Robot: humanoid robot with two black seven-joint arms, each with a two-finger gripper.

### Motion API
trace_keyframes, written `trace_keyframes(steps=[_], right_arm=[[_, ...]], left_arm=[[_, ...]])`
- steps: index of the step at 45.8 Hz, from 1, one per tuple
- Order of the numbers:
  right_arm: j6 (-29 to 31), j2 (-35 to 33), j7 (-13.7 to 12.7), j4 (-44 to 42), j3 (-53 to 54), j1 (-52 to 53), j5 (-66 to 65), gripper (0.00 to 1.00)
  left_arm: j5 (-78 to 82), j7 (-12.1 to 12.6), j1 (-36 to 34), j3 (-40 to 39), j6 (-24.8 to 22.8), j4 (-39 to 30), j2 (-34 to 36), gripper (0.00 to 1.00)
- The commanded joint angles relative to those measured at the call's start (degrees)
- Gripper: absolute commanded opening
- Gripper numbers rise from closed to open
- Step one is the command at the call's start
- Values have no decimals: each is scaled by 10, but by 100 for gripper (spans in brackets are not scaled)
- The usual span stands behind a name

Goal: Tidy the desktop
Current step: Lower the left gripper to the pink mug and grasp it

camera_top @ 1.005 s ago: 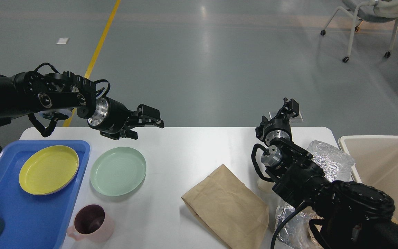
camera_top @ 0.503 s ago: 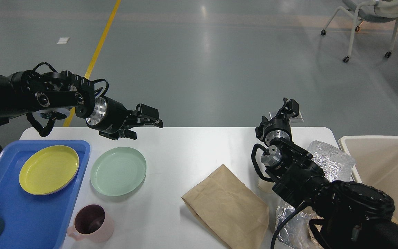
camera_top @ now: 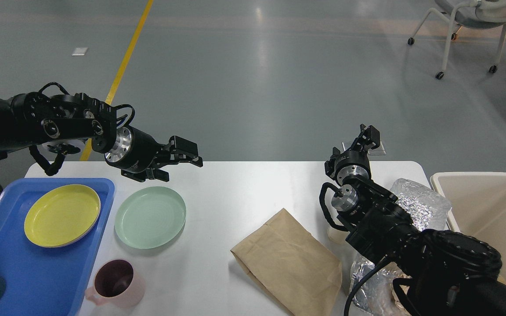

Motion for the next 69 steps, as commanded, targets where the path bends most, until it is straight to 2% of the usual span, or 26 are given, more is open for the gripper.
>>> trace_keyframes(steps=[1,9,14,28,36,41,46,50,54,60,69], right_arm=[[0,-1,0,0,0,0,0,100],[0,0,0,0,0,0,0,100],[0,0,0,0,0,0,0,100],[0,0,0,0,0,0,0,100],[0,0,0,0,0,0,0,100],[0,0,0,0,0,0,0,100],[0,0,0,0,0,0,0,100],[0,0,0,0,0,0,0,100],[0,0,0,0,0,0,0,100],[0,0,0,0,0,0,0,100],[0,0,0,0,0,0,0,100]], left_arm=[[1,-4,-51,53,-23,-36,7,100],[3,1,-157,141,-27,-153,14,100],[15,5,-207,193,-54,-219,14,100],[63,6,-294,226,-136,-322,17,100],[150,9,-310,240,-148,-349,16,100],[223,16,-304,250,-116,-349,10,100],[265,28,-277,265,-11,-351,9,100],[272,52,-243,267,77,-353,9,100],[273,76,-217,267,131,-358,7,100],[272,82,-201,266,142,-365,-4,100],[265,71,-173,256,139,-356,-4,100]])
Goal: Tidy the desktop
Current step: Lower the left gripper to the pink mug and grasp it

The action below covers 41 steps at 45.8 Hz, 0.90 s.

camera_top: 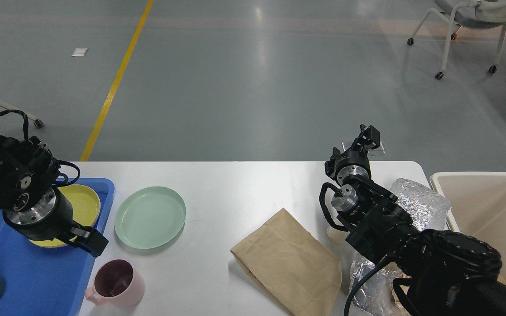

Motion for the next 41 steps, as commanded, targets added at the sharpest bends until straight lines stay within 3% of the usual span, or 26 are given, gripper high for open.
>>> trace_keyframes(steps=[1,11,27,41], right_arm=[[0,0,0,0,0,0,0,100],[0,0,0,0,0,0,0,100],[0,0,0,0,0,0,0,100],[0,0,0,0,0,0,0,100]], left_arm=[[-5,-6,16,-9,-4,9,0,100],[-7,3,42,-11,-25,85,0,100],[-10,3,106,-17,-26,94,-11,100],[-8,16,189,-60,-19,161,-41,100]])
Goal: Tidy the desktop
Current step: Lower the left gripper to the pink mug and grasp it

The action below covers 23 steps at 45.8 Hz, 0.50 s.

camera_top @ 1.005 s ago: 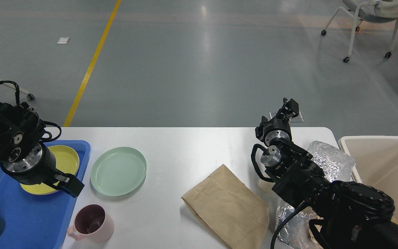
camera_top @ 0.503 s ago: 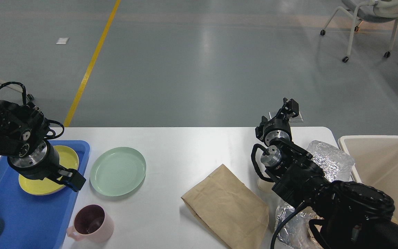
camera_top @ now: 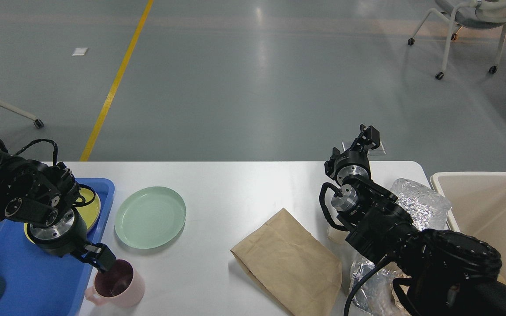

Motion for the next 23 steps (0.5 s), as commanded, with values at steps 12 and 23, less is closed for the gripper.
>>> trace_keyframes(steps=[12,23], right_arm=[[0,1,0,0,0,0,0,100],[0,1,0,0,0,0,0,100]], left_arm=[[9,10,88,-49,9,75,-38,100],[11,57,114,-75,17,80,-40,99]])
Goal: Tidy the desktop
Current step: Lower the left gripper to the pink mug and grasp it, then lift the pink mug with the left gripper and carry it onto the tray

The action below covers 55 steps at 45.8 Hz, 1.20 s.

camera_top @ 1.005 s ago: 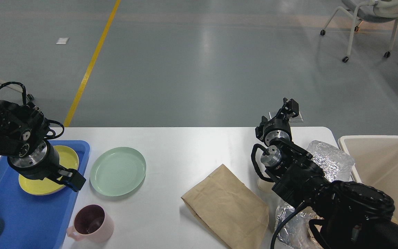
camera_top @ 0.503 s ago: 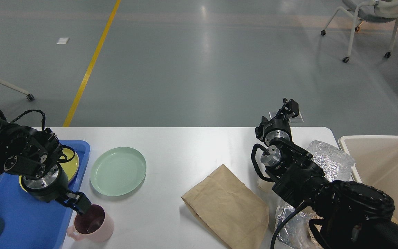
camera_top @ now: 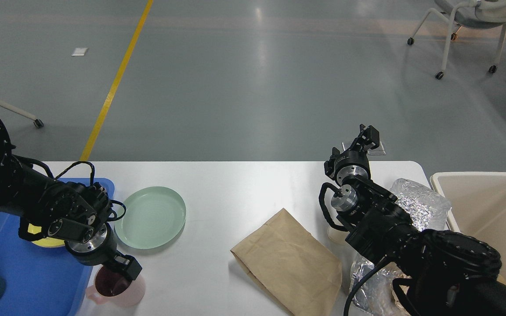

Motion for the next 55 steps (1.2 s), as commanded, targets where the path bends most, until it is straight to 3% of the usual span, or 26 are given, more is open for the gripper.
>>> trace_keyframes(steps=[1,4,9,15,19,24,29,40,55], right_arm=[[0,0,0,0,0,0,0,100],[0,0,0,0,0,0,0,100],[0,0,0,0,0,0,0,100],[0,0,0,0,0,0,0,100],[0,0,0,0,0,0,0,100],[0,0,0,0,0,0,0,100],[0,0,0,0,0,0,0,100],[0,0,0,0,0,0,0,100],[0,0,0,0,0,0,0,100]], left_arm=[[2,24,9,-8,3,1,-1,98],[8,37,12,-8,3,1,-2,88],[26,51,17,-9,8,2,-2,64],[39,53,21,-8,10,2,-2,43],[42,53,22,-7,14,2,-1,21],[42,53,21,-3,14,2,-1,16],[42,58,21,-1,7,2,0,2],[40,113,9,-5,5,-3,3,0],[31,102,-62,-53,-15,-47,21,0]])
